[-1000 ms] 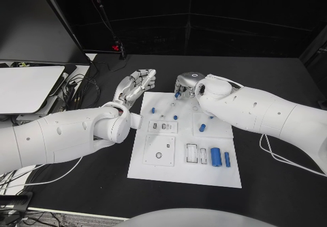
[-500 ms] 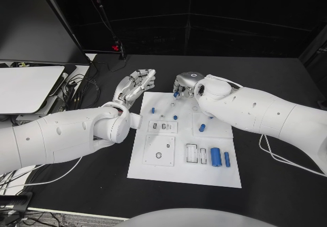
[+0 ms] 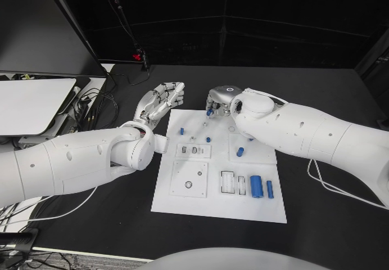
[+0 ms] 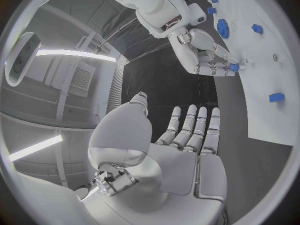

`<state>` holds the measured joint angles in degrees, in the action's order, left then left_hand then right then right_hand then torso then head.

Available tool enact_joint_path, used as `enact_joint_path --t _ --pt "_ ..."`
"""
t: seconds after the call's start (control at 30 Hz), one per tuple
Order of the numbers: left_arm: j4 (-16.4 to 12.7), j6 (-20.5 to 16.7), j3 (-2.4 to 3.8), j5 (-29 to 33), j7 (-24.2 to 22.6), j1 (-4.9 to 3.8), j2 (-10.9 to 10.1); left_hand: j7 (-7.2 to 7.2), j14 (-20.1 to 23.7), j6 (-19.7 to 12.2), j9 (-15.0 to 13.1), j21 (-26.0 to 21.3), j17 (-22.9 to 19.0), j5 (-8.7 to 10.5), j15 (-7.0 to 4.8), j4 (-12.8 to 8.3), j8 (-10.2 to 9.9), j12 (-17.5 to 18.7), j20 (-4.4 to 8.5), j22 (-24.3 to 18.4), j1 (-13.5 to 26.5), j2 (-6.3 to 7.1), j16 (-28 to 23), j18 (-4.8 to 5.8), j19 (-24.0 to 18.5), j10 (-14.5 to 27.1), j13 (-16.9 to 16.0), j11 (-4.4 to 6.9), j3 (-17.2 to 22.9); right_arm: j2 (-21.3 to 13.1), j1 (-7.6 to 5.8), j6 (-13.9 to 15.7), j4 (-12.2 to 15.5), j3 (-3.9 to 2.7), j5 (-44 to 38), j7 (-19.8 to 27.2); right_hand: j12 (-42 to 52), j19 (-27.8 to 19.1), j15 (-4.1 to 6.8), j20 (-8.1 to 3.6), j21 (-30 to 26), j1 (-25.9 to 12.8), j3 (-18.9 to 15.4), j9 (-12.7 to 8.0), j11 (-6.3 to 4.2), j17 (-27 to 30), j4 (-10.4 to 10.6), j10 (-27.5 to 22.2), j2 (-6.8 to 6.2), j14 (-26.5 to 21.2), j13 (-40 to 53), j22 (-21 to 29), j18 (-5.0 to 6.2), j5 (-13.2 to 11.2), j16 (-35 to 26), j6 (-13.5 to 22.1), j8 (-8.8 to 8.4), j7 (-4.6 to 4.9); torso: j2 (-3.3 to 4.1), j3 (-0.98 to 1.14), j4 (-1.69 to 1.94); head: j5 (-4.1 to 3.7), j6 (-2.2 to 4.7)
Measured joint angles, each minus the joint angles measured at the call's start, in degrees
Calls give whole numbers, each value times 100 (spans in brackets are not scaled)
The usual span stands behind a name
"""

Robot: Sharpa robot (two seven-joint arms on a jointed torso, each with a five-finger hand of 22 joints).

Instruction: Assemble the parts on the task board

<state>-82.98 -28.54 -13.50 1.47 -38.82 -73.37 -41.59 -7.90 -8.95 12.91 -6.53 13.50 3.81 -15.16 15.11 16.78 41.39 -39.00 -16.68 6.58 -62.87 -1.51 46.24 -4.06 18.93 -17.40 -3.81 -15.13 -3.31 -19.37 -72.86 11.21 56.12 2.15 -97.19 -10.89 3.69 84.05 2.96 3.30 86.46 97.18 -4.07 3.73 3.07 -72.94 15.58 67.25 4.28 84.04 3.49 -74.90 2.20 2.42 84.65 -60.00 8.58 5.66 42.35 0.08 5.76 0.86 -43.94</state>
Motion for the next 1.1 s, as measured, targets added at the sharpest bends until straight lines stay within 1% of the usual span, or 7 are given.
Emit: enact_joint_path --t 0.17,0.23,0.4,0.8,0.83,0.93,1.1 --pt "2 1 0 0 0 0 0 0 0 0 0 0 0 0 0 0 0 0 0 0 0 0 0 1 0 0 0 0 0 3 -2 -58 0 0 -27 -70 0 0 0 0 -22 0 16 -1 -2 14 16 -2 0 0 0 0 0 -2 0 2 -1 0 0 1 0 5 -4" --pt "3 2 0 0 0 0 1 0 0 0 0 0 0 0 0 0 0 0 0 0 0 0 0 0 0 0 0 0 0 4 -2 -78 0 0 -33 -89 0 0 0 0 -22 0 16 -2 -22 17 16 -22 0 0 0 0 0 4 0 2 -3 -1 0 2 0 6 -8" --pt "5 4 0 0 0 0 2 0 0 0 0 0 0 0 0 0 0 0 0 0 0 0 0 0 0 0 0 0 0 14 5 -114 -4 4 -49 -121 0 0 0 0 -22 0 16 -4 0 29 16 -43 0 0 0 0 0 11 0 3 -16 -2 0 2 0 6 -11" --pt "9 8 0 0 0 0 6 0 0 0 0 0 1 0 0 0 0 0 0 -1 0 0 0 0 0 0 0 0 0 49 4 -121 -20 3 -68 -133 0 0 0 0 -22 0 16 -7 0 30 16 -42 0 0 0 0 0 11 0 5 -17 -2 0 0 -1 1 -24" --pt "9 8 0 0 0 0 6 0 0 0 0 0 1 0 0 0 0 0 0 -1 0 0 0 0 0 0 -1 0 0 52 4 -121 -22 3 -69 -133 0 0 0 0 -22 22 16 -7 0 31 16 -42 -21 0 0 -1 0 11 0 6 -17 -2 0 0 -1 0 -24" --pt "9 9 0 0 0 0 6 0 0 0 0 0 1 0 0 0 0 0 0 -1 0 0 0 0 0 0 0 0 0 61 4 -121 -26 3 -71 -133 0 0 0 0 -22 22 16 -6 0 35 16 -83 -22 0 0 -5 0 11 0 6 -18 -3 0 0 -1 -1 -24" --pt "9 10 0 0 0 0 6 0 0 0 11 0 1 0 0 0 0 -22 0 -1 -22 -22 0 1 0 0 -1 0 0 65 5 -122 -28 3 -73 -132 0 0 0 0 -22 22 32 2 11 49 31 -134 -22 0 0 -4 0 11 0 41 -83 21 0 0 0 9 -24"
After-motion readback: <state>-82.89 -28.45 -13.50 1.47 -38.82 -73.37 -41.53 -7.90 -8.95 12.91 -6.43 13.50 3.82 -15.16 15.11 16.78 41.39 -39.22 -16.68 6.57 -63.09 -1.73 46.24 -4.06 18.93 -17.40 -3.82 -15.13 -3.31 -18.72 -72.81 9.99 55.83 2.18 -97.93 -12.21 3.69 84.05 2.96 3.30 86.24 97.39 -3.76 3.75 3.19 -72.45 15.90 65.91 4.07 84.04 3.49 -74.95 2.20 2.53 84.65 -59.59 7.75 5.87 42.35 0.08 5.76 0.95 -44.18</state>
